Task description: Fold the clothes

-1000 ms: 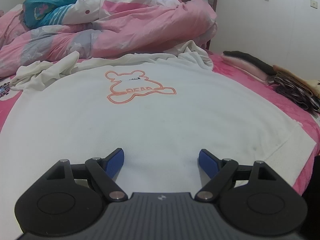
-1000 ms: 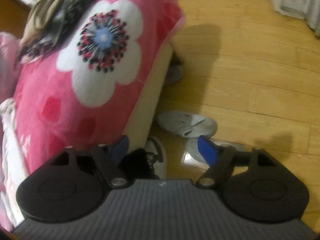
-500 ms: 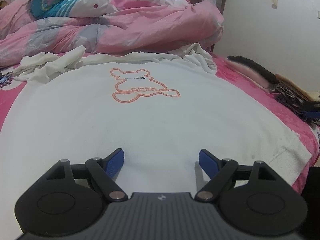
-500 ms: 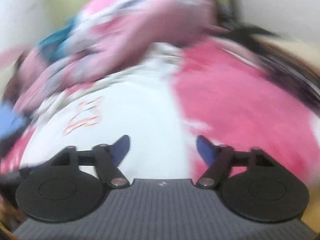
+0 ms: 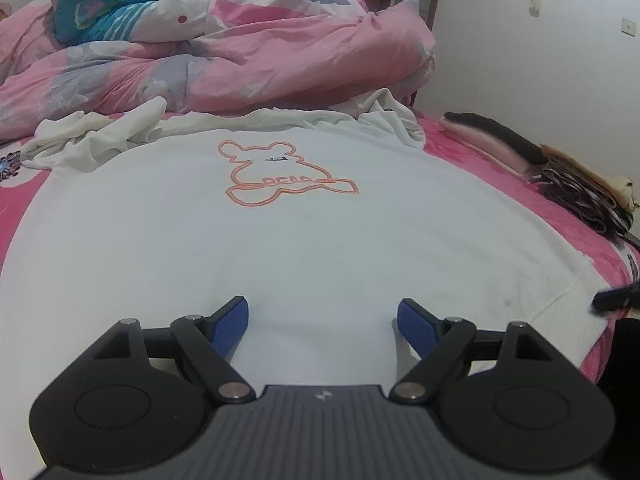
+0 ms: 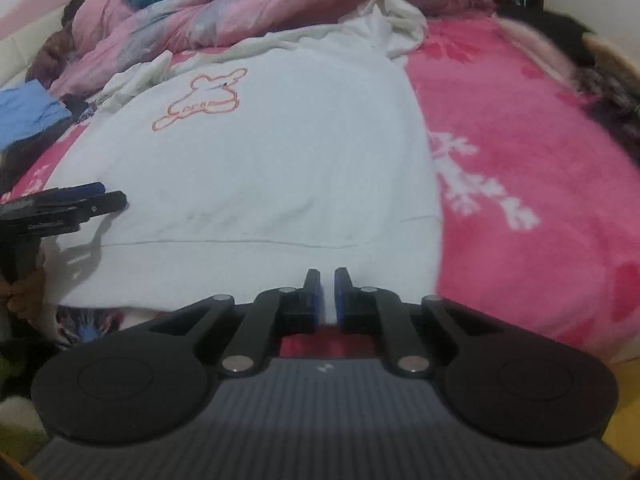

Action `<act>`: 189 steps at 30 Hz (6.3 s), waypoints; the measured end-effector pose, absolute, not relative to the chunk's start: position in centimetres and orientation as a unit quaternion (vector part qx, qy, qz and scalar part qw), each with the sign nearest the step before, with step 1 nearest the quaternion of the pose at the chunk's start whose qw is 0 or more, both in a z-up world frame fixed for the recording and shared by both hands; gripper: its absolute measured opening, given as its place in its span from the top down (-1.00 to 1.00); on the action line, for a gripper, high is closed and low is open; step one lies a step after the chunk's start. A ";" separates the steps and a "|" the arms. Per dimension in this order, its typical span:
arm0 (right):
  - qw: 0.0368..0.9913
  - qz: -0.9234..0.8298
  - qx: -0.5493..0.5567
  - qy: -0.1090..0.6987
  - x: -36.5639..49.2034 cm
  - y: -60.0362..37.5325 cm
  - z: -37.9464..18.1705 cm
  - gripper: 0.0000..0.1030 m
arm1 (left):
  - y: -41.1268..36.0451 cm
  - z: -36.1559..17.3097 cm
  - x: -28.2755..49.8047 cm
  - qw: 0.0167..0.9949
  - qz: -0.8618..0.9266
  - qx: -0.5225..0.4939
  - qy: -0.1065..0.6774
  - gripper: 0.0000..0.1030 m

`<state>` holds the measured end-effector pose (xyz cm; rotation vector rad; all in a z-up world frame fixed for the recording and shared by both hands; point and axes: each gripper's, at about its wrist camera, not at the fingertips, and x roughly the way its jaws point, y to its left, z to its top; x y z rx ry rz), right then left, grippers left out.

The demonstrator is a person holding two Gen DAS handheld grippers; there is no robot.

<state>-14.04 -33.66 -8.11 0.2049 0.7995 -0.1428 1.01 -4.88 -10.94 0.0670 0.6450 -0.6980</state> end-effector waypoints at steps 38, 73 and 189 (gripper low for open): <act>0.907 0.095 0.217 0.348 -13.8 -28.5 -9.1 0.81 | 4.9 -7.8 -3.0 0.910 -0.211 0.042 0.355 -0.59; 0.855 0.357 0.089 0.365 -2.6 -12.1 -11.2 0.69 | 10.8 -8.8 4.3 0.933 -0.067 0.030 0.351 -0.58; 0.911 -0.017 0.183 0.370 0.6 -41.5 -10.5 0.87 | -0.9 -9.7 13.3 0.919 -0.233 0.039 0.317 -0.64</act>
